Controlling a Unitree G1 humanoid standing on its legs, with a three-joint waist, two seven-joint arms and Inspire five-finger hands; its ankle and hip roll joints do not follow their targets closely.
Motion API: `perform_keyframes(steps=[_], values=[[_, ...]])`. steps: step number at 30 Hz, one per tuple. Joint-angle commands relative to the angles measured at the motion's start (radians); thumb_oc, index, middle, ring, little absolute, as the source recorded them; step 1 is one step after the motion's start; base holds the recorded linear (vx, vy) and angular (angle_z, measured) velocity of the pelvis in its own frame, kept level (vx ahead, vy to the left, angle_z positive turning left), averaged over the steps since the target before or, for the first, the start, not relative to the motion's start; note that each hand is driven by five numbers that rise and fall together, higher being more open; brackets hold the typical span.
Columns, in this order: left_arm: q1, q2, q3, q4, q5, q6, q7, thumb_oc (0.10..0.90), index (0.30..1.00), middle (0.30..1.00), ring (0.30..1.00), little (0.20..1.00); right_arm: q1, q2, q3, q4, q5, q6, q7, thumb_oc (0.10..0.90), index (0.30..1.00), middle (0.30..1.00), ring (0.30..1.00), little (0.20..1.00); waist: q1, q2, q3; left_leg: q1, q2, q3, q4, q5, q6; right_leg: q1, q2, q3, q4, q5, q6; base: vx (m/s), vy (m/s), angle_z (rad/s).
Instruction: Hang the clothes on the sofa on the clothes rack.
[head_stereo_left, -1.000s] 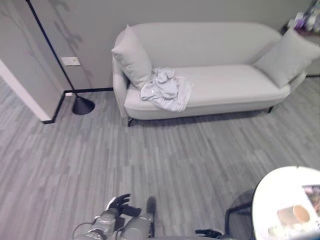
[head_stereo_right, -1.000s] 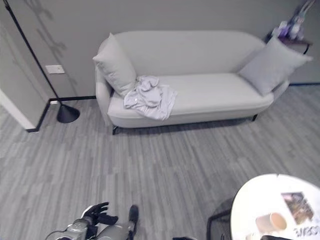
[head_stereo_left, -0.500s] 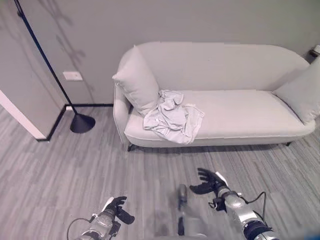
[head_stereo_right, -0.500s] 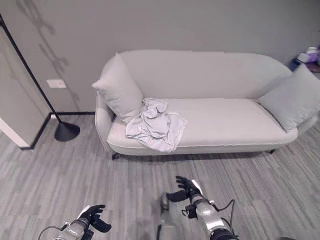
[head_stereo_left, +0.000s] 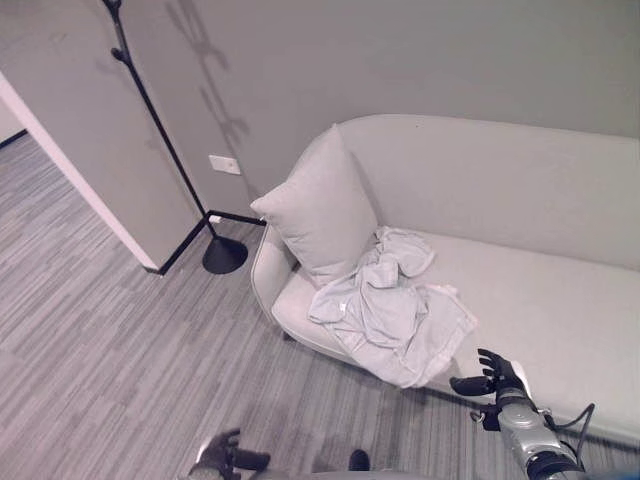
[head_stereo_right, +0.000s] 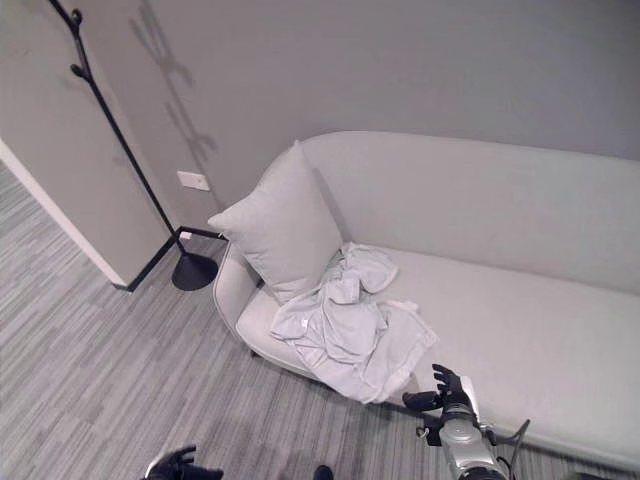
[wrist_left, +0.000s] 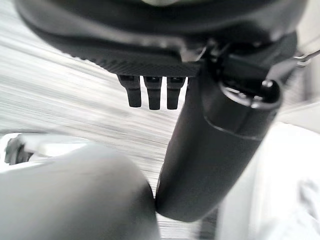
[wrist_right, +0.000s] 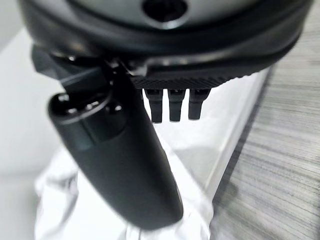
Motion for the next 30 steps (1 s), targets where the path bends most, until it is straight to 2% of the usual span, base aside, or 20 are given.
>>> perform_keyframes(steps=[1, 2, 3, 4, 5, 6, 7, 11, 15, 20, 21, 23, 30], values=[[-0.022, -0.007, -0.193, -0.001, 0.119, -0.015, 0.013, 0.8, 0.9, 0.9, 0.9, 0.9, -0.158, -0.073, -0.011, 0.082, 0.097, -0.081, -0.024, 0.8, 0.9, 0.9, 0.9, 0.9, 0.036, -0.014, 0.062, -0.002, -0.004, 0.136, -0.37, 0.018, 0.087, 0.018, -0.111, 0.025, -0.004, -0.025, 0.173, 0.18, 0.028, 0.46], [-0.02, -0.011, -0.196, 0.015, 0.102, -0.016, 0.008, 0.8, 0.9, 0.9, 0.9, 0.9, -0.182, -0.055, 0.001, 0.147, 0.153, -0.086, -0.003, 0.8, 0.9, 0.9, 0.9, 0.9, 0.045, -0.012, 0.059, -0.028, -0.024, 0.142, -0.49, 0.032, 0.09, 0.026, -0.114, 0.02, -0.004, -0.037, 0.179, 0.23, 0.056, 0.46], [-0.018, -0.015, -0.198, 0.034, 0.078, -0.008, -0.004, 0.8, 0.9, 0.9, 0.9, 0.9, -0.195, -0.039, 0.023, 0.222, 0.19, -0.074, 0.028, 0.8, 0.9, 0.9, 0.9, 0.9, 0.062, 0.005, 0.057, -0.053, -0.021, 0.141, -0.611, 0.086, 0.079, 0.049, -0.099, 0.016, -0.004, -0.056, 0.181, 0.17, 0.053, 0.25], [-0.019, -0.016, -0.198, 0.034, 0.078, -0.008, -0.004, 0.8, 0.9, 0.9, 0.9, 0.9, -0.198, -0.039, 0.024, 0.225, 0.191, -0.075, 0.029, 0.8, 0.9, 0.9, 0.9, 0.9, 0.061, 0.004, 0.056, -0.05, -0.022, 0.142, -0.623, 0.096, 0.079, 0.046, -0.1, 0.016, -0.004, -0.054, 0.181, 0.16, 0.036, -0.13], [-0.024, -0.02, -0.193, 0.054, 0.062, -0.001, -0.006, 0.8, 0.9, 0.9, 0.9, 0.9, -0.216, -0.024, 0.031, 0.28, 0.215, -0.063, 0.051, 0.8, 0.9, 0.9, 0.9, 0.9, 0.074, 0.01, 0.057, -0.059, -0.018, 0.122, -0.681, 0.129, 0.068, 0.059, -0.095, 0.019, -0.004, -0.064, 0.18, 0.17, 0.024, -0.17], [-0.015, -0.028, -0.171, 0.115, 0.033, 0.003, 0.003, 0.8, 0.9, 0.9, 0.9, 0.9, -0.234, 0.019, 0.015, 0.381, 0.295, -0.064, 0.077, 0.8, 0.9, 0.9, 0.9, 0.9, 0.075, 0.02, 0.041, -0.007, -0.029, 0.109, -0.784, 0.14, 0.066, 0.068, -0.082, 0.012, -0.004, -0.072, 0.182, 0.28, 0.062, -0.18], [-0.005, -0.034, -0.168, 0.133, 0.035, 0.012, -0.001, 0.8, 0.9, 0.9, 0.9, 0.9, -0.238, 0.035, 0.012, 0.426, 0.322, -0.051, 0.093, 0.8, 0.9, 0.9, 0.9, 0.9, 0.075, 0.023, 0.023, 0.016, -0.037, 0.102, -0.811, 0.143, 0.066, 0.067, -0.077, 0.009, -0.004, -0.077, 0.18, 0.32, 0.08, -0.16], [0.03, -0.03, -0.141, 0.152, 0.029, 0.019, -0.03, 0.8, 0.9, 0.9, 0.9, 0.9, -0.234, 0.08, 0.005, 0.559, 0.362, -0.014, 0.144, 0.8, 0.9, 0.9, 0.9, 0.9, 0.086, 0.023, -0.017, 0.071, -0.046, 0.089, -0.847, 0.14, 0.058, 0.082, -0.079, -0.006, -0.004, -0.098, 0.18, 0.22, 0.063, 0.01], [0.029, -0.022, -0.149, 0.144, 0.038, 0.018, -0.045, 0.8, 0.9, 0.9, 0.9, 0.9, -0.236, 0.102, 0.009, 0.613, 0.375, 0.003, 0.176, 0.8, 0.9, 0.9, 0.9, 0.9, 0.104, 0.022, -0.004, 0.074, -0.05, 0.061, -0.847, 0.124, 0.059, 0.069, -0.086, -0.029, -0.004, -0.099, 0.186, 0.08, 0.033, 0.61], [-0.006, -0.02, -0.226, 0.083, 0.03, 0.007, -0.049, 0.8, 0.9, 0.9, 0.9, 0.9, -0.295, 0.086, -0.038, 0.678, 0.459, 0.006, 0.15, 0.8, 0.9, 0.9, 0.9, 0.9, 0.133, 0.046, 0.06, -0.016, -0.068, 0.009, -0.847, 0.131, 0.059, -0.011, -0.093, -0.075, -0.004, -0.089, 0.194, -0.09, 0.018, 0.44], [-0.014, -0.02, -0.259, 0.065, 0.024, 0.003, -0.05, 0.8, 0.9, 0.9, 0.9, 0.9, -0.322, 0.065, -0.069, 0.705, 0.504, 0.009, 0.13, 0.8, 0.9, 0.9, 0.9, 0.9, 0.141, 0.062, 0.077, -0.057, -0.076, -0.013, -0.847, 0.136, 0.056, -0.043, -0.099, -0.095, -0.004, -0.085, 0.196, -0.1, 0.036, 0.57], [-0.025, -0.022, -0.297, 0.051, 0.012, 0.001, -0.047, 0.8, 0.9, 0.9, 0.9, 0.9, -0.359, 0.038, -0.112, 0.729, 0.581, 0.008, 0.101, 0.8, 0.9, 0.9, 0.9, 0.9, 0.148, 0.079, 0.097, -0.109, -0.085, -0.034, -0.847, 0.144, 0.052, -0.083, -0.107, -0.115, -0.004, -0.079, 0.201, -0.09, 0.035, 0.48], [-0.063, -0.036, -0.361, 0.04, -0.011, -0.013, -0.02, 0.8, 0.9, 0.9, 0.9, 0.9, -0.39, 0.029, -0.152, 0.738, 0.694, 0.009, 0.035, 0.8, 0.9, 0.9, 0.9, 0.9, 0.162, 0.095, 0.121, -0.168, -0.1, -0.057, -0.847, 0.147, 0.045, -0.126, -0.117, -0.132, -0.004, -0.083, 0.204, 0.01, 0.003, 0.16]])
